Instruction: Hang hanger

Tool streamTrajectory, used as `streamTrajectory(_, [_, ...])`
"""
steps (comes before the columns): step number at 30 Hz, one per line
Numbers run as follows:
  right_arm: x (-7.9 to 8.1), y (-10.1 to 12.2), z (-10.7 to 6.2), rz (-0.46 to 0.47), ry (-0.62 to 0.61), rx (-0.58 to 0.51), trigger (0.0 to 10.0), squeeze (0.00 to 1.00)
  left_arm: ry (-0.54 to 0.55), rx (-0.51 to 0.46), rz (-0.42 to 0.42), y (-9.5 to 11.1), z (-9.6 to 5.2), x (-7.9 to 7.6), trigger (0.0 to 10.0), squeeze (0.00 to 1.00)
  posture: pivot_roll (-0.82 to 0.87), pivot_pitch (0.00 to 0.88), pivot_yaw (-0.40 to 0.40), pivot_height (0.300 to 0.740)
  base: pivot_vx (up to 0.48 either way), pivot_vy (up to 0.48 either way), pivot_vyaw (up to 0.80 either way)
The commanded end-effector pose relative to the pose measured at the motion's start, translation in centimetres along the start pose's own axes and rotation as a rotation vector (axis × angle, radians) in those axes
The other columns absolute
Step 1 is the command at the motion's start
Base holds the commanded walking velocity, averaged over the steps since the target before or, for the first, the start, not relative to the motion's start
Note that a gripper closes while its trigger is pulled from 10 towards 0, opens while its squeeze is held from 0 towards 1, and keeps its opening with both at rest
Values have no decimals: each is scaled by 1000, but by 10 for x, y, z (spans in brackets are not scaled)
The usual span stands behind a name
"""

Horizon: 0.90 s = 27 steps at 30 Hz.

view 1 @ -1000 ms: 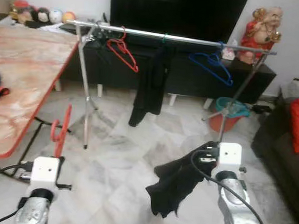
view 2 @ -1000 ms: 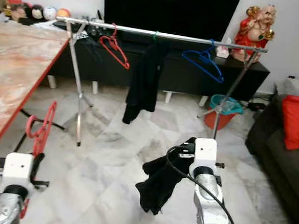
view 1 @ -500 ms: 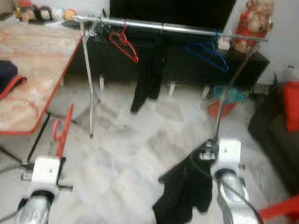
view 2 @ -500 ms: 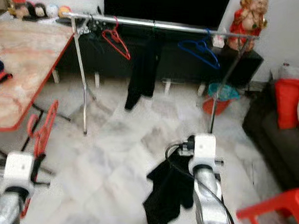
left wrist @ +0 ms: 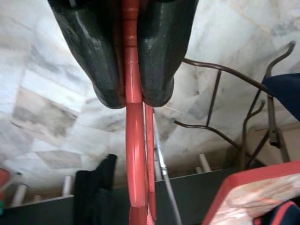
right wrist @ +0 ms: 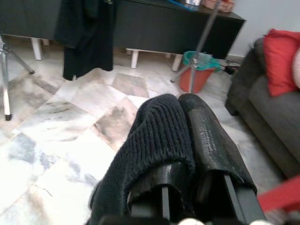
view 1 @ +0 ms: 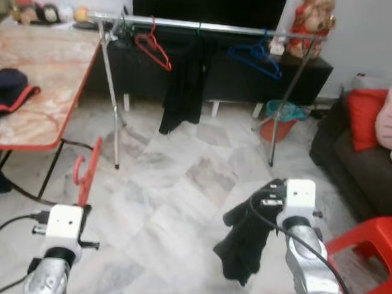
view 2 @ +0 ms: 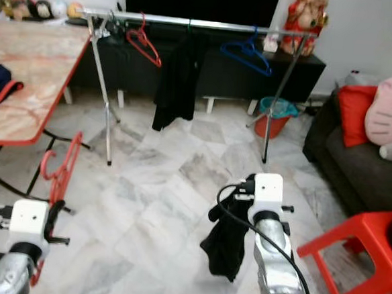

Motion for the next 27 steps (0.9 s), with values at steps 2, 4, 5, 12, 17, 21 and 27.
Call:
streamTrajectory(2, [-2, 14, 6, -21, 1, -26, 10000, 0, -14, -24, 8, 9, 3, -2, 10000, 0, 78, 0, -111, 740, 0, 0, 0])
streamTrajectory(4, [-1, 12, 8, -42, 9, -1, 10000, 0, -21, -28, 9, 11, 3, -2, 10000, 0, 79, 0, -113, 740, 0, 0, 0])
streamTrajectory(5, [-1, 9, 9, -54, 9, 17, 10000, 0, -25, -30, 9, 12, 3, -2, 10000, 0, 79, 0, -113, 740, 0, 0, 0])
streamTrajectory(12, [3, -3, 18, -117, 37, 125, 10000, 0, -99, -26, 41, 23, 9, -3, 10000, 0, 89, 0, -114, 740, 0, 0, 0])
streamTrajectory(17, [7, -3, 27, -166, 56, 167, 10000, 0, -252, 30, 119, 32, 12, -16, 10000, 0, 98, 0, -112, 740, 0, 0, 0])
streamTrajectory(21, [16, -5, 34, -179, 91, 192, 10000, 0, -423, 60, 173, 45, 10, -36, 10000, 0, 103, 0, -109, 740, 0, 0, 0])
streamTrajectory(27, [30, 4, 44, -191, 116, 214, 10000, 0, -705, 106, 229, 59, -4, -66, 10000, 0, 114, 0, -101, 740, 0, 0, 0])
Point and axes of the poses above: a point about 5 cm out from each wrist's last joint towards the gripper, its own z axis pointing out of the wrist towards the gripper, its own y axis along the axis of the wrist's last joint, x = y × z, the point moved 4 cm from there along z, pointing out of the wrist towards the gripper, and after that the axes turned 3 degrees about -z, right-handed, at the moved point
